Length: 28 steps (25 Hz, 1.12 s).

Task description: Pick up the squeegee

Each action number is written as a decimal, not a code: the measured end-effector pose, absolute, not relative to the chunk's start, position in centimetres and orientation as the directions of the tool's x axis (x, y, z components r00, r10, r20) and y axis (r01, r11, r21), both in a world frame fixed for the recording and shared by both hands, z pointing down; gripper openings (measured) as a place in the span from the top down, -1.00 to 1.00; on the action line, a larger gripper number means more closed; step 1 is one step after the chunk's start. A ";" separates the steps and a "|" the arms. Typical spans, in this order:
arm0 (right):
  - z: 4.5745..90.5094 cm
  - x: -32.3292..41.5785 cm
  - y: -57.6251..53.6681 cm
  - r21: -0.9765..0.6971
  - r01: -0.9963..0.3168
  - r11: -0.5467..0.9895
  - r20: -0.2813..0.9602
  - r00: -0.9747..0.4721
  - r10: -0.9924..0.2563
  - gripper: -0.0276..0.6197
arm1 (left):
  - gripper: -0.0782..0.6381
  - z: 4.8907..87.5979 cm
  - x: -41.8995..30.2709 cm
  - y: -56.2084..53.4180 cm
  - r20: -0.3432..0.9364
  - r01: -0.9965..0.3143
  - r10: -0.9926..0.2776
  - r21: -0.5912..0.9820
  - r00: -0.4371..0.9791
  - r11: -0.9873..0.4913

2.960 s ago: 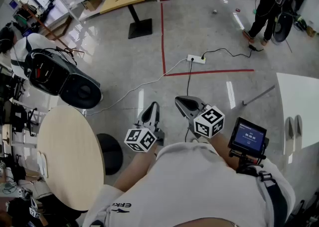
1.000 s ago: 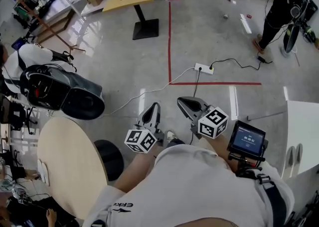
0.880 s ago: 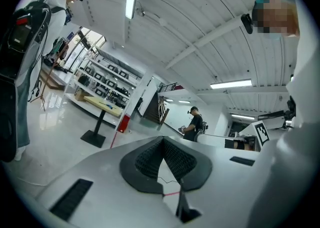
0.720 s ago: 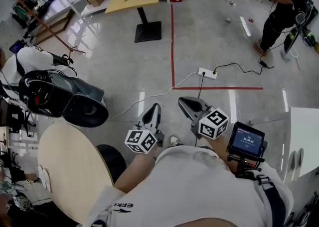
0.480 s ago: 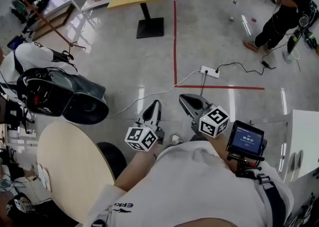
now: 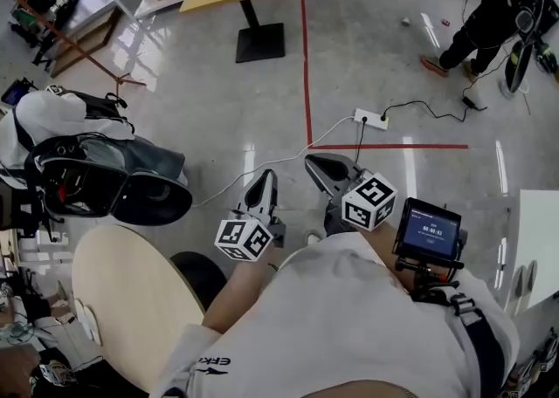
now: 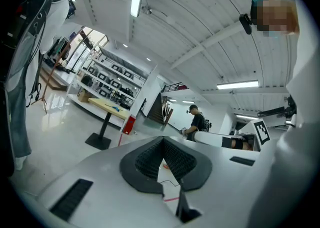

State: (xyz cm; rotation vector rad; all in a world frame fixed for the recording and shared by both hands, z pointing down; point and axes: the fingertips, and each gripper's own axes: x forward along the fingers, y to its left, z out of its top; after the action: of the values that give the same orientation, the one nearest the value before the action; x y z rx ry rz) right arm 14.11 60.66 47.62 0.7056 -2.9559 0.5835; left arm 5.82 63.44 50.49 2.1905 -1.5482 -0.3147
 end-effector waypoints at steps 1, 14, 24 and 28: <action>47.5 14.0 59.8 -0.351 -0.442 0.826 0.127 -0.896 -0.425 0.90 | 0.77 50.4 5.5 62.6 0.065 -0.838 -0.938 0.473 0.341 -0.272; 46.4 15.9 46.0 -0.347 -0.416 0.841 0.087 -0.907 -0.413 0.91 | 0.77 48.7 7.2 49.0 0.059 -0.851 -0.944 0.453 0.325 -0.265; 47.2 18.1 38.0 -0.331 -0.409 0.850 0.085 -0.910 -0.405 0.91 | 0.77 48.9 9.3 41.2 0.052 -0.869 -0.956 0.432 0.290 -0.240; 47.9 17.8 35.6 -0.347 -0.410 0.844 0.095 -0.910 -0.403 0.91 | 0.77 49.5 8.3 38.9 0.069 -0.877 -0.962 0.433 0.264 -0.210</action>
State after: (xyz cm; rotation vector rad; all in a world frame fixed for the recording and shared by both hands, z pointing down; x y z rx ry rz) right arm 17.80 35.60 47.94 0.6615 -2.9988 0.5704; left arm 8.34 38.92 49.49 2.1560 -1.6709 -0.3028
